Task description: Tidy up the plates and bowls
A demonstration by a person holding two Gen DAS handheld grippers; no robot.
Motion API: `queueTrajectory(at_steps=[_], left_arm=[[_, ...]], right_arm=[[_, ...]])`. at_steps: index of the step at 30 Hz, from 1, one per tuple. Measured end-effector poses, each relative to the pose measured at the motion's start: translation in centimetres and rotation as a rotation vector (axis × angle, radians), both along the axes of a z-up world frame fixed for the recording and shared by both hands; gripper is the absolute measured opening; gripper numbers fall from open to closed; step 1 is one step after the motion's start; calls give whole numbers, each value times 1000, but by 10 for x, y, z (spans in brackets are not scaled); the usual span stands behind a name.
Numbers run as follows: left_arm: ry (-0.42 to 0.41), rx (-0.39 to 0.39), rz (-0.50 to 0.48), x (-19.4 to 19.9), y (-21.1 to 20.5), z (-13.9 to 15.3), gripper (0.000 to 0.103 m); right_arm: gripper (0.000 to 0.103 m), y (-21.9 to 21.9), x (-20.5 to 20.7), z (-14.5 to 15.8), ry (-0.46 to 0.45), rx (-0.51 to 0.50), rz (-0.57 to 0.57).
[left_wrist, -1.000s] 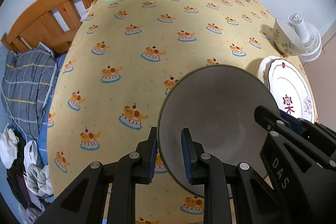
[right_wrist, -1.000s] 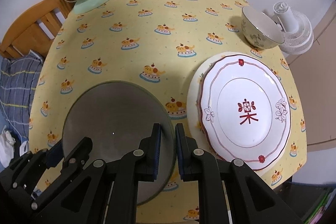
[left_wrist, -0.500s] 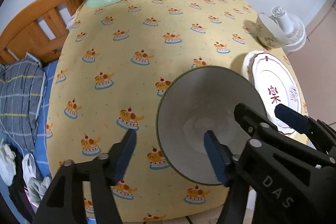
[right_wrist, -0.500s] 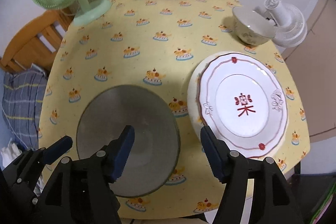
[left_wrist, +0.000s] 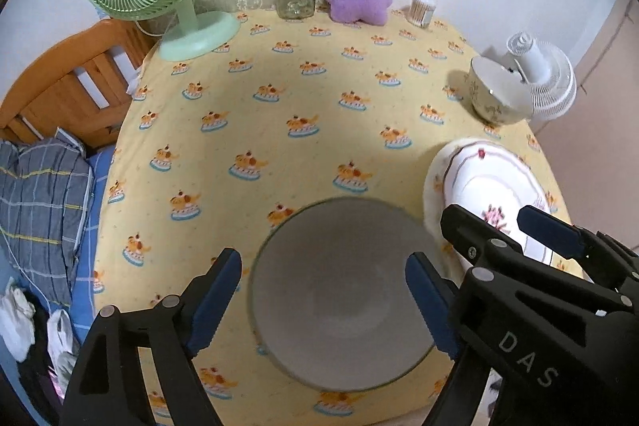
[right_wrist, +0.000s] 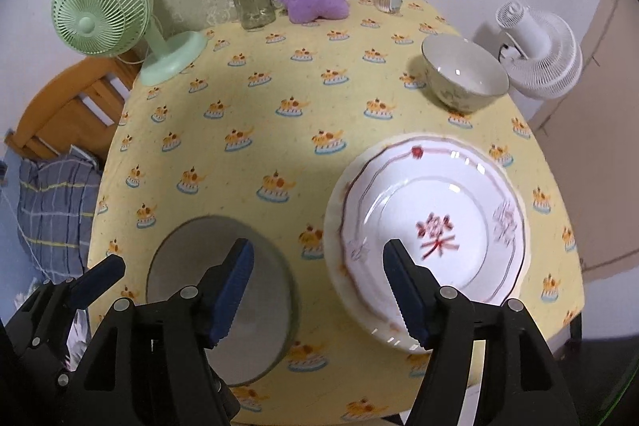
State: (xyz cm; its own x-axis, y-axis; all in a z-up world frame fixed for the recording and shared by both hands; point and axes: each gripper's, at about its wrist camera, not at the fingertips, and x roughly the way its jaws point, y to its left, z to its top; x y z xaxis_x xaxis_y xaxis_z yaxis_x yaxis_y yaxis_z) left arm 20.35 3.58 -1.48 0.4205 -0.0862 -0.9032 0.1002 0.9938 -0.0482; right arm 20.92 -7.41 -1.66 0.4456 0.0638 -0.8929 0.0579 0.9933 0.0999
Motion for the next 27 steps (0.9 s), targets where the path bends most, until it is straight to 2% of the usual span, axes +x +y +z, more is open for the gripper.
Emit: queueTrajectory(at_steps=[9, 19, 24, 27], left_arm=[[-14, 16, 117, 16, -44, 9, 85], [-57, 0, 177, 40, -93, 23, 85], [-79, 21, 201, 55, -117, 27, 85], [-90, 2, 196, 63, -130, 29, 82]], right_arm=[[71, -43, 29, 8, -9, -5, 92], [71, -95, 60, 27, -73, -12, 135], [71, -117, 76, 30, -92, -10, 164], [71, -132, 87, 30, -101, 10, 180]])
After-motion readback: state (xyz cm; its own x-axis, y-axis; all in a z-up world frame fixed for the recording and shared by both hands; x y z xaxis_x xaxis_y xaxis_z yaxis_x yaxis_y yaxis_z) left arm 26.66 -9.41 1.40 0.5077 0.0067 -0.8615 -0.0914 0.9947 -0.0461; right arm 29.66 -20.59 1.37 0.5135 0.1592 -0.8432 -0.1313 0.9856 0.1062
